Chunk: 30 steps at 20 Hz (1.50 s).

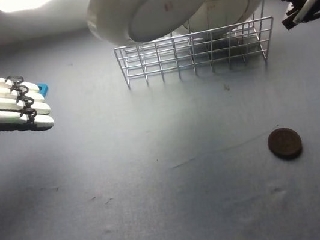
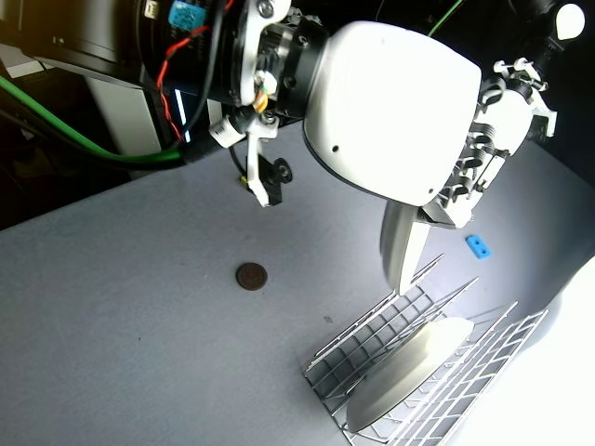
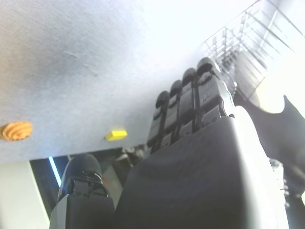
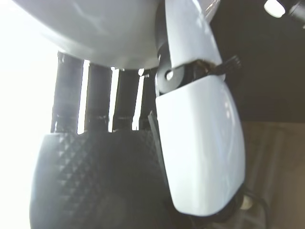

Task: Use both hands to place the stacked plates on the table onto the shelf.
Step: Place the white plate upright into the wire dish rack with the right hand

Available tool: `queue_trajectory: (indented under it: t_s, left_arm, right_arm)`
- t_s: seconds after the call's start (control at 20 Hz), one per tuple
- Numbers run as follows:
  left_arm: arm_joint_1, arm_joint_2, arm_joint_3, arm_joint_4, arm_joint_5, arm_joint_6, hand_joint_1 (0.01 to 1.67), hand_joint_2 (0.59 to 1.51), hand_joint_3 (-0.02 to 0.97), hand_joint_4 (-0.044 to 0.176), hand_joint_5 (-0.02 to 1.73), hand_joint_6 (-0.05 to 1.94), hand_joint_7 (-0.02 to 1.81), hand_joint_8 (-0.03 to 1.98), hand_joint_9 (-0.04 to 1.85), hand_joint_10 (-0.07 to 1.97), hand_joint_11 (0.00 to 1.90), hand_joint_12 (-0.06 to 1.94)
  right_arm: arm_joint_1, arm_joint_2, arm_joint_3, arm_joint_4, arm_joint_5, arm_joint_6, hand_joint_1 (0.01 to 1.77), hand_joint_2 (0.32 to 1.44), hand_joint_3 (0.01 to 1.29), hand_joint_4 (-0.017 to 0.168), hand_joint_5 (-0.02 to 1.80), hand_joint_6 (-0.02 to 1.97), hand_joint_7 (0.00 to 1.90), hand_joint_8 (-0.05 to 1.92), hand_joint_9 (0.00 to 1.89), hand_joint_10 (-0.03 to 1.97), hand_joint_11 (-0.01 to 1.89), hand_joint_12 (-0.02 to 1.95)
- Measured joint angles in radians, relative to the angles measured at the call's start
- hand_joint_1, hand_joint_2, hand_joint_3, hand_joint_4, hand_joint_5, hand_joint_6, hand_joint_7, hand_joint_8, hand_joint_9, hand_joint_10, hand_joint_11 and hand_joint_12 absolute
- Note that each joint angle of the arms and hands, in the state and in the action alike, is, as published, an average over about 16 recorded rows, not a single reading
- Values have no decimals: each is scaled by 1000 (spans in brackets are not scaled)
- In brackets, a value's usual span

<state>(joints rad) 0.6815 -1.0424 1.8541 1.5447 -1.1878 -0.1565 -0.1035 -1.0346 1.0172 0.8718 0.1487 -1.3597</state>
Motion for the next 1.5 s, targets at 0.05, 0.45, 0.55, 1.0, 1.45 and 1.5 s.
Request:
queue_trajectory:
  t_s: [0.05,0.45,0.55,1.0,1.45,1.5]
  left_arm:
    - [0,0,-1,0,0,0,16,1128,21,6,20,15,20,12,17,7,15,2]
    - [-11,0,0,1,0,-8,16,1129,22,6,20,15,20,12,15,6,15,2]
    - [-21,0,2,4,-1,-12,15,1129,22,6,20,14,20,12,15,7,15,2]
    - [-81,5,13,22,-8,-26,15,1129,21,7,20,15,18,12,13,7,15,3]
    - [-107,11,8,41,-15,-23,15,1123,21,7,20,15,17,12,15,7,15,2]
    - [-107,11,7,43,-15,-22,14,1122,21,7,20,15,17,13,16,7,15,2]
  right_arm:
    - [0,-3,8,6,-1,6,1367,989,14,-9,974,838,1099,705,988,1127,807,1407]
    - [-21,-32,76,44,1,21,1371,988,14,-9,984,838,1094,691,979,1131,794,1390]
    - [-30,-40,89,46,5,21,1371,988,14,-9,988,838,1098,686,980,1128,795,1389]
    - [-86,-79,136,67,43,22,1373,988,14,-9,993,831,1121,664,998,1110,808,1389]
    - [-145,-124,187,106,90,24,1372,989,14,-9,989,828,1132,657,1017,1104,813,1402]
    - [-151,-129,194,110,94,24,1372,990,14,-9,987,828,1131,660,1016,1106,811,1403]
